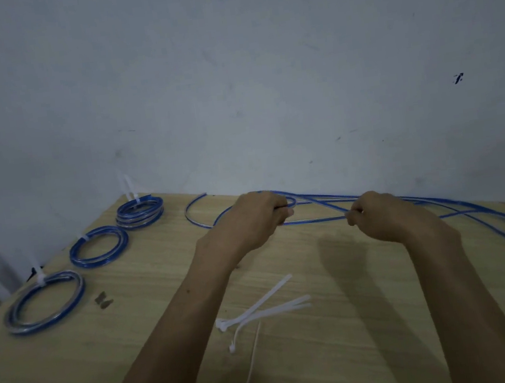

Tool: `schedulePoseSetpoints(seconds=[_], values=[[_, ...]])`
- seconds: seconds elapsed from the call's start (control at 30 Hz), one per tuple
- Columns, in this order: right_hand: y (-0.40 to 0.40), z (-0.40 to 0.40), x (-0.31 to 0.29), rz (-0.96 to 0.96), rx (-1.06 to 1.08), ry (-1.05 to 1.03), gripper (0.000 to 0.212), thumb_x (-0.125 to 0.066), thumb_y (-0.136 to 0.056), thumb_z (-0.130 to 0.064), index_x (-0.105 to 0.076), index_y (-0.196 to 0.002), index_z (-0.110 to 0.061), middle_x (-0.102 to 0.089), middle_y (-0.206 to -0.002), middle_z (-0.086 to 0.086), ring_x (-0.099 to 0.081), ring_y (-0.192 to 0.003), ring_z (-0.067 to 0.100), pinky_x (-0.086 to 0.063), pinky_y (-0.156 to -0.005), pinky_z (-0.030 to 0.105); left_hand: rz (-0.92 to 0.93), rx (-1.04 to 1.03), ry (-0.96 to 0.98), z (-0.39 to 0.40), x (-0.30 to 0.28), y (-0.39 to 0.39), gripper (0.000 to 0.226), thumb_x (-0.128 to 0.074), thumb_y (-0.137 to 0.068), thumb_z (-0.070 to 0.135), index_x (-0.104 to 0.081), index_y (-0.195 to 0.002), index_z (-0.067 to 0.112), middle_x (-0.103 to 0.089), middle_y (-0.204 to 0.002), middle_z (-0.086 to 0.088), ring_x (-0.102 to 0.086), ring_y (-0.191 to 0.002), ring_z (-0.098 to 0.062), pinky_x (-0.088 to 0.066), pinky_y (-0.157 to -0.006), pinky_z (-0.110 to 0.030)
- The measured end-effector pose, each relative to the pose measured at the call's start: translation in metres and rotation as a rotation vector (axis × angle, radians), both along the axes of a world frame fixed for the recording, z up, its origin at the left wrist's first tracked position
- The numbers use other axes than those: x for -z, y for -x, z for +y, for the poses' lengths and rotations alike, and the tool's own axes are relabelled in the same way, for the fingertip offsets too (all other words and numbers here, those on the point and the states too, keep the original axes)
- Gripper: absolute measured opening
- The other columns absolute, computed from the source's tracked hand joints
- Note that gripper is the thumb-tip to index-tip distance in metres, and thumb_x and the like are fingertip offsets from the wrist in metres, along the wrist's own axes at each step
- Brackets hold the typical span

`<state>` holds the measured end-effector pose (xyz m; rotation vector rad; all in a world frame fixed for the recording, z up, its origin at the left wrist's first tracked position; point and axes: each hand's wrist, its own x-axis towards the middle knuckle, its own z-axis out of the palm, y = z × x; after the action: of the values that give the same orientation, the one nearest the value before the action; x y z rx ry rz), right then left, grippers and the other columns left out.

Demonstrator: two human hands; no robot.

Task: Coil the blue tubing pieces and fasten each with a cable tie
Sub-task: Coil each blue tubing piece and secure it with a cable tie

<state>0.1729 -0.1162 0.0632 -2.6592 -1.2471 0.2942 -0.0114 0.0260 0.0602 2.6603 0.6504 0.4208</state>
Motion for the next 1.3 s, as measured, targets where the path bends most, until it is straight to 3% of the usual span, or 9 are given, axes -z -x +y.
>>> schedulePoseSetpoints(seconds=[0.1, 0.23, 0.37, 0.47, 0.8, 0.9, 1.0, 1.17, 1.3], values=[[0.004, -0.009, -0.012, 0.096, -0.019, -0.109, 0.035, -0.054, -0.102, -0.036, -0.073, -0.086, -0.011, -0.072, -0.079, 0.005, -0.065, -0.068, 0.017, -0.049, -0.065, 0.029, -0.044, -0.002, -0.123, -0.001, 0.001, -0.004, 0.036, -0.048, -0.105, 0.029, -0.061, -0.08, 0.006, -0.066, -0.077, -0.009, -0.057, -0.074, -0.026, -0.032, -0.066, -0.036], [0.016, -0.007, -0.023, 0.095, -0.054, -0.642, 0.038, -0.048, -0.105, -0.036, -0.072, -0.087, -0.013, -0.063, -0.073, 0.0, -0.057, -0.068, 0.014, -0.041, -0.064, 0.03, -0.116, 0.022, -0.24, -0.007, 0.003, -0.009, 0.037, -0.044, -0.107, 0.028, -0.063, -0.084, 0.007, -0.066, -0.077, -0.006, -0.055, -0.076, -0.026, -0.034, -0.073, -0.037], [0.028, 0.005, -0.029, 0.495, -0.021, -0.963, 0.035, -0.036, -0.104, -0.011, -0.067, -0.119, -0.012, -0.047, -0.073, 0.001, -0.044, -0.065, 0.014, -0.041, -0.067, 0.035, -0.169, -0.005, -0.278, -0.011, 0.003, -0.008, 0.036, -0.033, -0.109, 0.025, -0.062, -0.093, 0.011, -0.062, -0.087, -0.002, -0.05, -0.084, -0.023, -0.035, -0.091, -0.039], [0.039, 0.003, -0.037, 0.775, -0.121, -1.087, 0.029, -0.042, -0.105, -0.005, -0.067, -0.118, -0.008, -0.052, -0.078, 0.003, -0.056, -0.066, 0.01, -0.057, -0.071, 0.026, -0.262, 0.0, -0.254, -0.014, 0.002, -0.009, 0.034, -0.03, -0.109, 0.018, -0.061, -0.1, 0.01, -0.06, -0.091, -0.003, -0.048, -0.087, -0.024, -0.035, -0.09, -0.041], [0.059, 0.008, -0.031, 0.981, -0.234, -0.891, 0.015, -0.055, -0.103, -0.012, -0.06, -0.115, -0.005, -0.063, -0.074, 0.004, -0.069, -0.07, 0.022, -0.061, -0.067, 0.037, -0.587, 0.059, 0.114, -0.014, -0.008, -0.006, 0.024, -0.035, -0.109, 0.021, -0.054, -0.098, 0.013, -0.055, -0.088, 0.012, -0.05, -0.082, -0.011, -0.04, -0.073, -0.029], [0.073, 0.014, -0.03, 0.942, -0.254, -0.95, 0.014, -0.058, -0.102, -0.014, -0.06, -0.11, -0.004, -0.067, -0.076, 0.006, -0.071, -0.069, 0.022, -0.06, -0.062, 0.034, -0.624, 0.016, 0.371, -0.02, -0.015, -0.004, 0.028, -0.033, -0.11, 0.026, -0.052, -0.09, 0.018, -0.053, -0.083, 0.008, -0.049, -0.076, -0.006, -0.044, -0.078, -0.032], [0.086, 0.018, -0.028, 0.895, -0.291, -0.962, 0.017, -0.058, -0.102, -0.02, -0.061, -0.103, -0.003, -0.066, -0.07, 0.006, -0.063, -0.055, 0.018, -0.056, -0.055, 0.031, -0.652, 0.008, 0.586, -0.022, -0.02, -0.004, 0.039, -0.033, -0.109, 0.037, -0.05, -0.078, 0.021, -0.051, -0.07, 0.006, -0.049, -0.064, -0.001, -0.041, -0.067, -0.019], [0.099, 0.017, -0.031, 0.75, -0.39, -0.745, 0.035, -0.04, -0.109, -0.03, -0.061, -0.093, -0.008, -0.059, -0.062, 0.006, -0.047, -0.046, 0.016, -0.043, -0.048, 0.027, -0.927, 0.037, 1.128, -0.013, -0.029, -0.007, 0.041, -0.035, -0.107, 0.046, -0.046, -0.078, 0.019, -0.039, -0.065, 0.005, -0.038, -0.055, -0.009, -0.036, -0.06, -0.022], [0.105, 0.015, -0.034, 0.647, -0.504, -0.658, 0.033, -0.033, -0.11, -0.025, -0.06, -0.094, -0.014, -0.057, -0.063, 0.005, -0.045, -0.047, 0.016, -0.04, -0.051, 0.028, -0.973, 0.048, 1.198, -0.009, -0.031, 0.002, 0.04, -0.034, -0.108, 0.041, -0.051, -0.087, 0.012, -0.033, -0.068, 0.0, -0.029, -0.052, -0.011, -0.033, -0.046, -0.018]])
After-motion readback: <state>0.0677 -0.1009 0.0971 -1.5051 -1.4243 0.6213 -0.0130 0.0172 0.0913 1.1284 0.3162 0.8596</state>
